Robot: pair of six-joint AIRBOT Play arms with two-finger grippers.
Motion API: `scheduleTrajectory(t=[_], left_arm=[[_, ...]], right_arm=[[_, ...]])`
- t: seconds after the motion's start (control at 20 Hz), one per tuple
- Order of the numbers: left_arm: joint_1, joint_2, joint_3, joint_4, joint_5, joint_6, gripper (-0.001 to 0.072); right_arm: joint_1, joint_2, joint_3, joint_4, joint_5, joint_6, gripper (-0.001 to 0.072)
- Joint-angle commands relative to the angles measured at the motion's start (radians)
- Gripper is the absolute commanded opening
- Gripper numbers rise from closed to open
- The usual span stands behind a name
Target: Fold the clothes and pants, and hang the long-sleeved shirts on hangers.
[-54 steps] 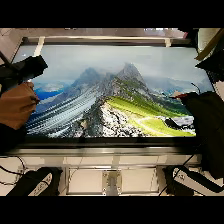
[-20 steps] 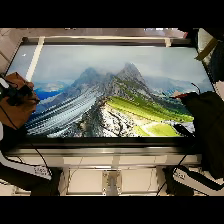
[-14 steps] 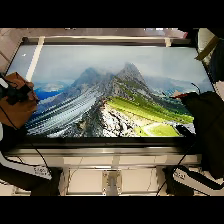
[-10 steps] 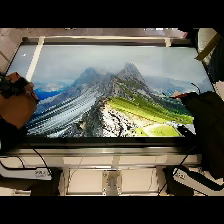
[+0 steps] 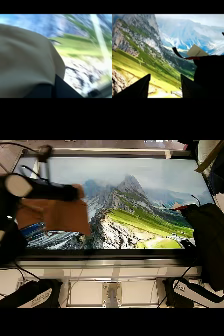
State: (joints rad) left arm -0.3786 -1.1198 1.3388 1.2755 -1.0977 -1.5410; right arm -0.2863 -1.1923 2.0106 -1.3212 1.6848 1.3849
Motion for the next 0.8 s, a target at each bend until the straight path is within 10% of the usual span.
scheduleTrajectory(t=[0.0, 0.1, 0.15, 0.2, 0.4, 0.55, 0.75], left_arm=[[-0.38, -0.088, -0.073, 0.0, 0.148, -0.006, 0.0027], [-0.504, -0.2, -0.067, 0.082, 0.293, -0.008, 0.0136], [-0.52, -0.232, -0.048, 0.141, 0.357, -0.021, 0.0481], [-0.507, -0.238, -0.013, 0.231, 0.379, -0.091, 0.066], [-0.293, -0.109, 0.059, 0.618, 0.211, -0.412, 0.0649], [-0.085, -0.02, -0.072, 0.584, -0.094, -0.472, 0.0646], [-0.021, 0.145, -0.534, 0.362, 0.159, -0.574, 0.0646]], right_arm=[[-0.001, -0.021, -0.007, -0.048, 0.024, -0.019, 0.0408], [-0.001, -0.038, -0.007, -0.045, 0.023, -0.019, 0.0409], [-0.001, -0.046, -0.008, -0.045, 0.01, -0.019, 0.041], [-0.001, -0.052, -0.013, -0.044, -0.011, -0.019, 0.041], [-0.001, -0.098, -0.03, -0.005, -0.026, -0.019, 0.041], [0.0, -0.114, -0.165, 0.117, -0.024, -0.027, 0.041], [0.0, -0.098, -0.484, 0.313, -0.053, -0.048, 0.041]])
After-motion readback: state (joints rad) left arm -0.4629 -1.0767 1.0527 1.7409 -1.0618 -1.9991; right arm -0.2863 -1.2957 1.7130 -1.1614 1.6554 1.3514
